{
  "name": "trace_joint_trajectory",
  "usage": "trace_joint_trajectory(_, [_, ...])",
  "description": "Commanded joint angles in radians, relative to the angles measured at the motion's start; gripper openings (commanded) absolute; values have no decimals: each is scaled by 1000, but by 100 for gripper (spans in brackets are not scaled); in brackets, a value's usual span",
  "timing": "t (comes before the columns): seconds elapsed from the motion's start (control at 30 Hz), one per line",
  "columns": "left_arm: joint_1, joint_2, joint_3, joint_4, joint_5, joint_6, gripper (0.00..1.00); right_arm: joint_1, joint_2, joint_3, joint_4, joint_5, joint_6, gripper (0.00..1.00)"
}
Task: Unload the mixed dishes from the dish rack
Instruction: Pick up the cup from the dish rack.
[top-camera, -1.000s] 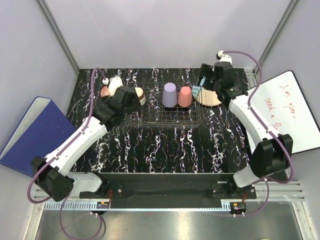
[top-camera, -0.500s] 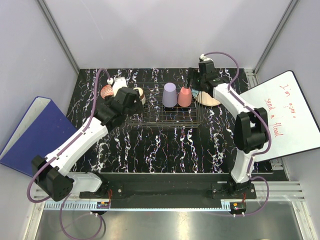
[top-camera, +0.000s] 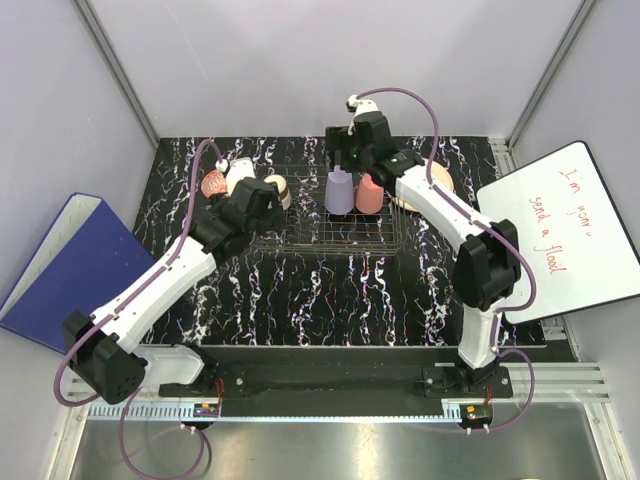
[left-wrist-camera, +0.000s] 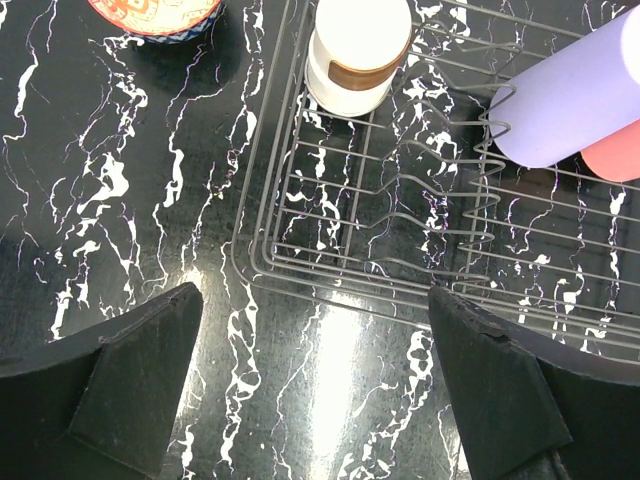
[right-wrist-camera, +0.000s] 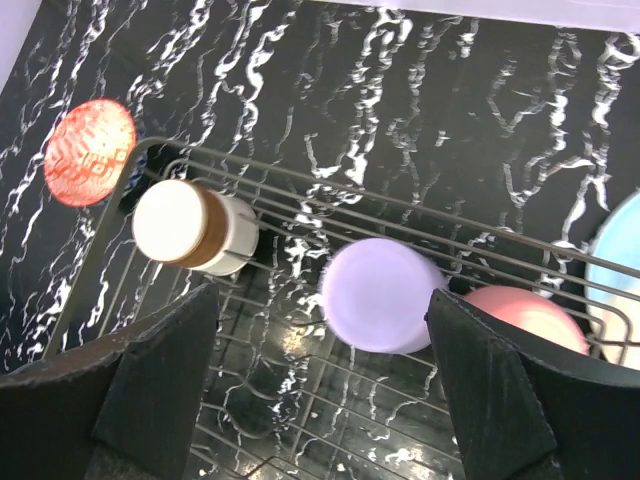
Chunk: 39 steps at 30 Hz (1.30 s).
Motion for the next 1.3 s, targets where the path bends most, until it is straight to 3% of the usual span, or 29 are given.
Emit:
trace_joint_trajectory(0.0, [-3, -51, -13, 35, -2, 7, 99, 13, 47, 45, -5, 19, -31, 93])
trace_joint_trajectory(0.47, [-3, -50, -37, 35, 9, -2, 99, 17, 128, 51, -8, 37, -54, 97])
trace_joint_trajectory(0.67, [-3, -50, -39, 34, 5, 6, 99, 17, 164, 53, -8, 29, -43, 94])
trace_joint_trajectory(0.8, [-3, -58, -40, 34, 2, 6, 99, 17, 168, 46, -10, 38, -41, 82])
trace_joint_trajectory(0.93, [-3, -65, -43, 34, 2, 7, 99, 17, 153, 39, -8, 48, -41, 54])
trace_joint_trajectory(1.0, [-3, -70, -43, 34, 2, 7, 99, 17, 129, 30, -8, 57, -44, 50])
trace_joint_trajectory(1.13, [-3, -78, -36, 34, -2, 10, 99, 20, 49, 25, -5, 75, -61, 32])
trace_joint_trajectory(1.27, [-3, -82, -14, 34, -14, 21, 99, 26, -34, 46, -18, 46, -69, 26])
